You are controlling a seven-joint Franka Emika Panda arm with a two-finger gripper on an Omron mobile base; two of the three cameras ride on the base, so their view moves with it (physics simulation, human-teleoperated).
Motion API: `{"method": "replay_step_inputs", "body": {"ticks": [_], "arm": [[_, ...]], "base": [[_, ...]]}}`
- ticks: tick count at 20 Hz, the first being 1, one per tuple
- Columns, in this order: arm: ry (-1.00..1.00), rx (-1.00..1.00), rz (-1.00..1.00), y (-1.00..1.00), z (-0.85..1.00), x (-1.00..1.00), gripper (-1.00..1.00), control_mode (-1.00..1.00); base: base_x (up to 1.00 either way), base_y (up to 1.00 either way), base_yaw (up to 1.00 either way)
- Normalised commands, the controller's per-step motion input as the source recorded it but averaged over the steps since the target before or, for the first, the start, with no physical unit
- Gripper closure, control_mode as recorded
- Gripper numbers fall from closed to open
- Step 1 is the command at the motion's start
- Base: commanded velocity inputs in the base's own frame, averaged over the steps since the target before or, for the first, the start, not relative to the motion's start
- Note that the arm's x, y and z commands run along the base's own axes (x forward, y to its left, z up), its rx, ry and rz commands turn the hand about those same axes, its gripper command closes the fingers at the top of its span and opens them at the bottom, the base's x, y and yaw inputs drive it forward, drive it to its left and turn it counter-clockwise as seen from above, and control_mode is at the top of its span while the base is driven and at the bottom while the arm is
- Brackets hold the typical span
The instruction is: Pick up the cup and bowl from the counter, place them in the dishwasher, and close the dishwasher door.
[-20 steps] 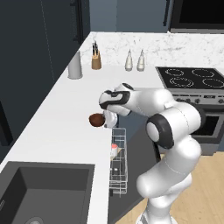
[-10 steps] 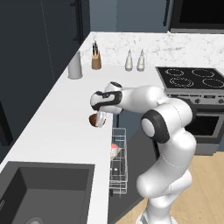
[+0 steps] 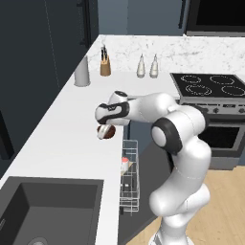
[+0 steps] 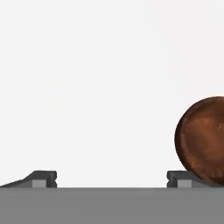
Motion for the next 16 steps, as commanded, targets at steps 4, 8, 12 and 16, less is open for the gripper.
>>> {"method": "replay_step_inputs", "body": {"ticks": [4,8,12,16], "arm": [[0.02,0.00,-0.14,0.00,-0.15,0.23,-1.00,-1.00],[0.01,0.00,-0.10,0.00,-0.17,0.38,-1.00,-1.00],[0.00,-0.01,-0.09,0.00,-0.24,0.47,-1.00,-1.00],[0.00,-0.01,-0.07,0.02,-0.26,0.47,-1.00,-1.00]], "base": [[0.00,0.00,0.00],[0.00,0.00,0.00],[0.00,0.00,0.00],[0.00,0.00,0.00]]}}
